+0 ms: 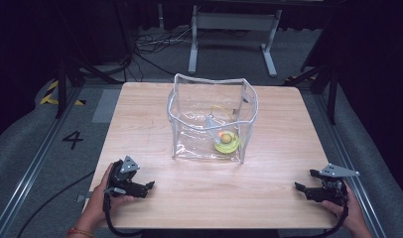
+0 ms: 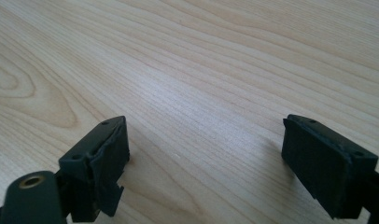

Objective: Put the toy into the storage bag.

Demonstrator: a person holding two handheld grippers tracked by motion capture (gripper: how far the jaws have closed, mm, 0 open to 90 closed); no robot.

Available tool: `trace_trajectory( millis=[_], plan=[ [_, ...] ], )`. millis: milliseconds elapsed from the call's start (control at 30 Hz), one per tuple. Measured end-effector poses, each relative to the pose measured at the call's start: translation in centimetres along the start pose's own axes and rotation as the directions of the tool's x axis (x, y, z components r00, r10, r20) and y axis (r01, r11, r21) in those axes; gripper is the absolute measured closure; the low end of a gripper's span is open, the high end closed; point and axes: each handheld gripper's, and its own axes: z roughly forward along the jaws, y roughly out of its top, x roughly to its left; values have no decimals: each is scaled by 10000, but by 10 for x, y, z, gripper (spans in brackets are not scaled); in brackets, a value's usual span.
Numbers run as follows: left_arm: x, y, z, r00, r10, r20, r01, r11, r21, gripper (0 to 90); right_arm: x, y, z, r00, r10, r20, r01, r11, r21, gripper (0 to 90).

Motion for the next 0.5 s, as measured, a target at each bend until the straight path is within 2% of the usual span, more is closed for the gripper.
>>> trace_trajectory(
  millis=[167, 267, 333, 433, 500],
  plan=[
    [0, 0, 0, 9999, -80, 97, 80, 10000, 11, 4, 0, 0, 0, 10000, 11, 9, -11, 10000, 8, 149],
    [0, 0, 0, 10000, -20, -35, 20, 10000, 2, 3, 0, 0, 0, 10000, 12, 12, -12, 10000, 8, 149],
    [-2, -1, 0, 9996, -279, -45, 279, 9996, 47, 2, 0, 0, 0, 10000, 37, 57, -37, 10000, 21, 135],
    [-3, -1, -1, 9994, -320, -101, 320, 9995, 37, 2, 0, 0, 0, 9999, 81, 73, -81, 10000, 47, 132],
    [-2, -1, -1, 9996, -210, -195, 211, 9998, 14, 2, 0, 0, 1, 9999, 107, 116, -108, 9999, 51, 119]
  ],
)
